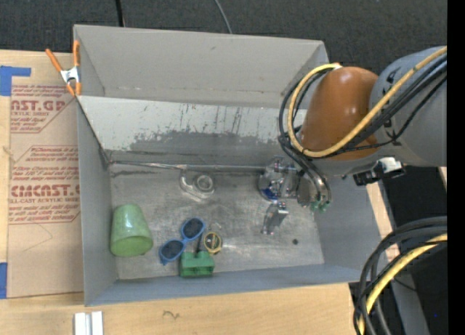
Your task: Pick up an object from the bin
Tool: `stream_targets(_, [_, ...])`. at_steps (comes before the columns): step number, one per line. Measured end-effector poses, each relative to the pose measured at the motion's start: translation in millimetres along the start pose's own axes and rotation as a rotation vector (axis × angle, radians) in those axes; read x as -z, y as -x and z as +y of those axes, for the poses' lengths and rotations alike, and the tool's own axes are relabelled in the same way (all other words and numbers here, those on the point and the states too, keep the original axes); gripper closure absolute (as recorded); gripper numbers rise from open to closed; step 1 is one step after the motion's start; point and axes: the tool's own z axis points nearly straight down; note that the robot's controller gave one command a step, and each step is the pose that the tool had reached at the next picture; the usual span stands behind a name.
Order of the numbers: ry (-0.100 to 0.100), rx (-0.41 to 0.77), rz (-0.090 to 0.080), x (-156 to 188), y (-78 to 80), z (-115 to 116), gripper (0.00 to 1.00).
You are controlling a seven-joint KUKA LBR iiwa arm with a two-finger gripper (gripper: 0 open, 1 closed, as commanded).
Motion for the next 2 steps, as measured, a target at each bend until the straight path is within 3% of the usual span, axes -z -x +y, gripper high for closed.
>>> stream_targets(1, [0.001, 0.078, 0.005, -46, -32.0, 80, 0.0])
stream_targets(2, [-0.002, 0.14, -0.013, -92, -54.1, 111, 0.0])
